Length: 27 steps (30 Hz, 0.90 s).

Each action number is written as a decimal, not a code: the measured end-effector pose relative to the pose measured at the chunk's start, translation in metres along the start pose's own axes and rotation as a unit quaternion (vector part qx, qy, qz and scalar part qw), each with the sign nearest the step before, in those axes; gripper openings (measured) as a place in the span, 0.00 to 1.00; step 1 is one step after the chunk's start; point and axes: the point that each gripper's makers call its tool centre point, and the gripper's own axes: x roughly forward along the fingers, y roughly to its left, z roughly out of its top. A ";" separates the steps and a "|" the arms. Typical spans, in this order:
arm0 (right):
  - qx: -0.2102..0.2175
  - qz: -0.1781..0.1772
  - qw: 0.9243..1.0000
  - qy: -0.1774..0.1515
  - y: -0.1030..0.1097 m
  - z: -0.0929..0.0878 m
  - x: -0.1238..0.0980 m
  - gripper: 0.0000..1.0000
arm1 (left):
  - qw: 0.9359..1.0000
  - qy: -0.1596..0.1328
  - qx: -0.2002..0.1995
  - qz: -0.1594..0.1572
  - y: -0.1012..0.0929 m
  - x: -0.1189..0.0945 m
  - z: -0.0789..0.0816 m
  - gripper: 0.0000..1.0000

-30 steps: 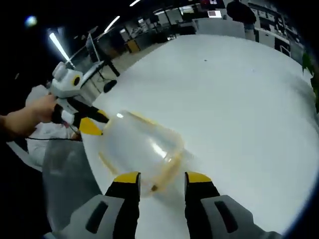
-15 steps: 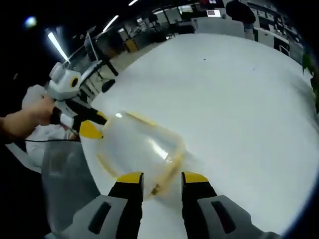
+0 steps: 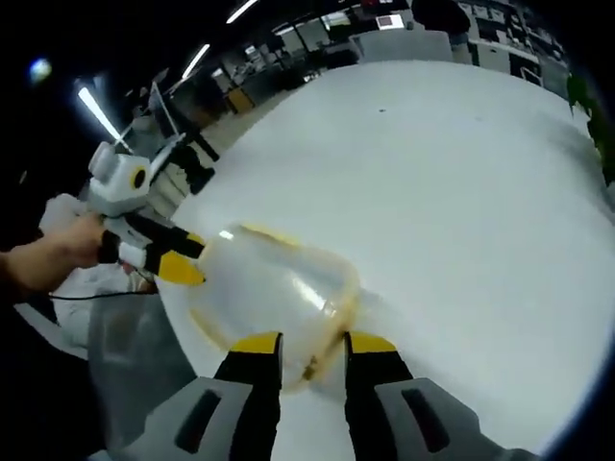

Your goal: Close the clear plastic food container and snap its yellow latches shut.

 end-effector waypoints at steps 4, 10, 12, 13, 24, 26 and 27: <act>0.023 -0.003 1.000 -0.010 -0.001 0.000 0.000 0.22 | 1.000 -0.003 -0.004 0.000 0.000 0.000 0.000 0.32; 0.028 0.003 1.000 -0.001 0.002 -0.001 0.001 0.20 | 1.000 0.019 -0.001 -0.003 -0.001 0.003 0.001 0.30; 0.034 0.002 0.999 0.000 0.000 -0.001 0.002 0.19 | 1.000 0.021 -0.003 -0.007 -0.004 0.006 0.004 0.30; 0.045 0.003 0.999 -0.002 -0.001 -0.002 0.003 0.18 | 1.000 0.022 -0.001 -0.007 -0.004 0.006 0.003 0.30; 0.069 0.017 0.997 0.001 0.002 0.001 0.009 0.15 | 1.000 0.017 0.003 0.003 0.004 0.003 0.008 0.32; 0.074 0.019 0.997 0.005 0.003 -0.001 0.009 0.15 | 1.000 0.013 0.005 -0.001 0.005 0.001 0.007 0.32; 0.077 0.023 0.997 0.010 0.004 -0.004 0.008 0.15 | 1.000 0.013 0.006 -0.003 0.006 0.000 0.006 0.32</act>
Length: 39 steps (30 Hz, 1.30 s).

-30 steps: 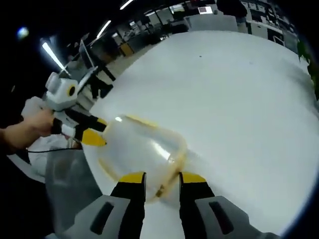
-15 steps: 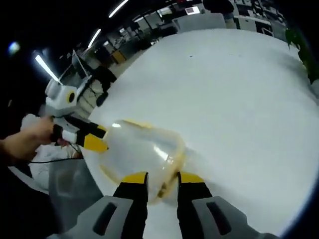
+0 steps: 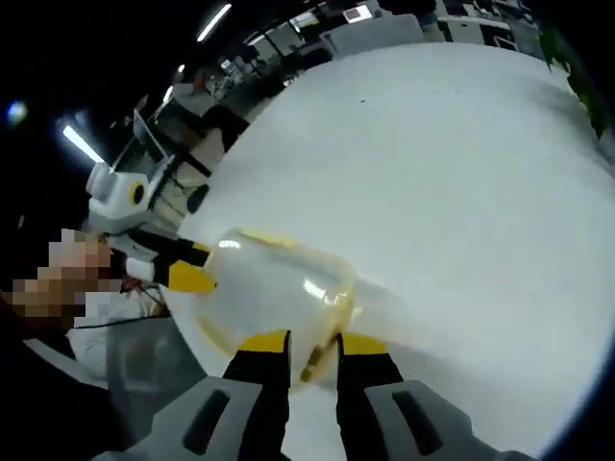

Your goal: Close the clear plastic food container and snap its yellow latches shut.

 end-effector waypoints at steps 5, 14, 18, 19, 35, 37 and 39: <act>0.011 -0.003 1.000 -0.007 0.005 -0.005 -0.002 0.15 | 1.000 -0.020 -0.015 -0.012 0.002 -0.001 -0.002 0.33; 0.008 0.000 1.000 -0.003 0.013 -0.008 -0.002 0.16 | 1.000 -0.010 -0.024 -0.004 0.003 -0.009 -0.014 0.33; 0.007 0.002 1.000 -0.005 0.012 -0.008 -0.002 0.16 | 0.999 -0.019 -0.026 -0.005 0.003 -0.009 -0.014 0.34; 0.009 0.002 1.000 -0.006 0.013 -0.009 -0.003 0.17 | 0.999 -0.025 -0.027 -0.003 0.002 -0.009 -0.014 0.34; -0.133 -0.050 0.989 -0.039 0.020 0.008 -0.015 0.18 | 0.986 -0.065 0.130 0.076 0.001 -0.022 -0.001 0.50; -0.131 -0.028 0.990 -0.054 0.028 0.013 -0.016 0.18 | 0.984 -0.078 0.141 0.076 -0.001 -0.028 0.005 0.49; -0.133 -0.025 0.989 -0.052 0.030 0.015 -0.016 0.17 | 0.984 -0.081 0.140 0.071 -0.003 -0.029 0.008 0.49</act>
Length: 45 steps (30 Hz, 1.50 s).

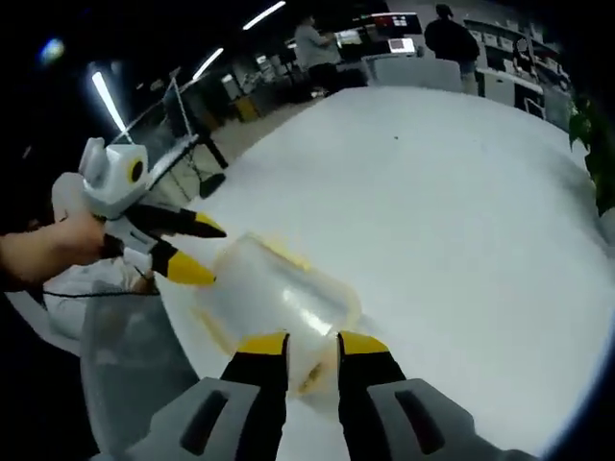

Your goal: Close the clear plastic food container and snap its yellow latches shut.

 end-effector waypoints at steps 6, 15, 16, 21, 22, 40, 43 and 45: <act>-0.014 0.022 0.999 -0.025 0.008 0.018 0.003 0.18 | 0.999 -0.024 0.015 -0.044 -0.020 -0.003 0.017 0.47; -0.042 0.068 0.996 -0.036 0.028 0.028 0.016 0.17 | 0.991 -0.022 0.064 -0.118 -0.054 -0.002 0.019 0.39; -0.046 0.074 0.996 -0.036 0.031 0.029 0.018 0.17 | 0.989 -0.025 0.077 -0.125 -0.056 -0.001 0.020 0.39; -0.085 0.074 0.993 -0.034 0.036 0.032 0.027 0.12 | 0.983 -0.011 0.117 -0.139 -0.062 0.001 0.020 0.38; -0.092 0.074 0.992 -0.034 0.037 0.033 0.029 0.11 | 0.983 -0.005 0.128 -0.129 -0.058 0.004 0.020 0.37; -0.143 0.077 0.987 0.003 0.037 0.034 0.048 0.06 | 0.974 0.036 0.186 -0.124 -0.061 0.019 0.005 0.36; -0.150 0.072 0.986 0.003 0.031 0.036 0.049 0.07 | 0.971 0.041 0.195 -0.130 -0.064 0.020 0.004 0.35; -0.143 0.069 0.987 0.004 0.027 0.038 0.050 0.08 | 0.970 0.046 0.198 -0.131 -0.064 0.021 0.002 0.36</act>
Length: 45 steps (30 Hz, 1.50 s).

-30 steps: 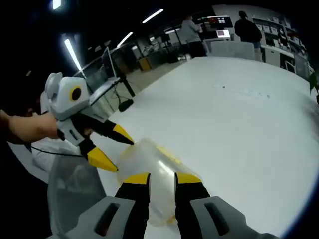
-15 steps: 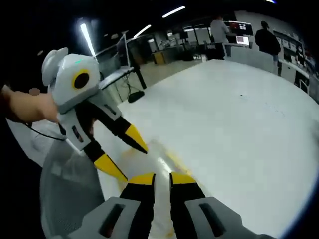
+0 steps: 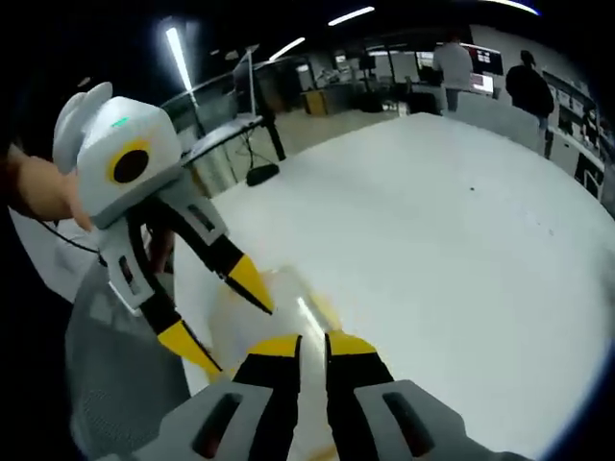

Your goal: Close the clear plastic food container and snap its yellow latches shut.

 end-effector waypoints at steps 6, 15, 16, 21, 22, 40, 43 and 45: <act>0.011 0.002 1.000 0.007 -0.005 0.002 0.005 0.12 | 0.999 0.016 0.035 -0.004 -0.005 0.002 -0.007 0.43; 0.015 0.034 0.999 0.035 -0.007 0.000 0.013 0.27 | 0.988 0.052 0.141 0.041 -0.007 0.004 -0.016 0.49; 0.015 0.037 0.999 0.038 -0.007 -0.001 0.014 0.27 | 0.987 0.054 0.148 0.043 -0.008 0.004 -0.017 0.49; 0.003 0.046 0.997 0.057 -0.008 -0.006 0.015 0.27 | 0.983 0.063 0.167 0.053 -0.007 0.006 -0.018 0.50; 0.003 0.047 0.997 0.060 -0.008 -0.007 0.016 0.27 | 0.982 0.063 0.167 0.055 -0.006 0.006 -0.018 0.49; -0.069 0.107 0.980 0.155 -0.020 -0.005 0.012 0.28 | 0.956 0.055 0.281 0.059 -0.019 0.013 0.004 0.50; -0.085 0.128 0.972 0.179 -0.015 -0.009 0.017 0.27 | 0.949 0.082 0.300 0.058 -0.017 0.020 -0.003 0.49; -0.082 0.145 0.967 0.193 -0.011 -0.011 0.020 0.27 | 0.951 0.079 0.295 0.054 -0.018 0.022 0.000 0.49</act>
